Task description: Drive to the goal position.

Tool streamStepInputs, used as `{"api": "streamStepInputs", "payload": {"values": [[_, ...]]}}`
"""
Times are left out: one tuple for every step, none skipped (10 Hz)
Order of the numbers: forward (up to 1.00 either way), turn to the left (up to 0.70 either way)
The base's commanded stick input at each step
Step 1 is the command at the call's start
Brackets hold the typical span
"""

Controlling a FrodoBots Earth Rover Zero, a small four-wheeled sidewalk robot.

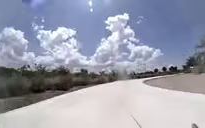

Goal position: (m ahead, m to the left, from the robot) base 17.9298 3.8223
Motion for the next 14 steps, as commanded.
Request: {"api": "streamStepInputs", "payload": {"values": [[0.85, -0.25], [0.85, -0.01], [0.85, -0.01], [0.85, -0.01], [0.85, -0.01], [0.85, -0.01], [0.85, -0.01], [0.85, -0.01], [0.85, -0.01], [0.85, -0.01], [0.85, -0.01], [0.85, -0.01], [0.85, -0.01], [0.85, -0.01]]}}
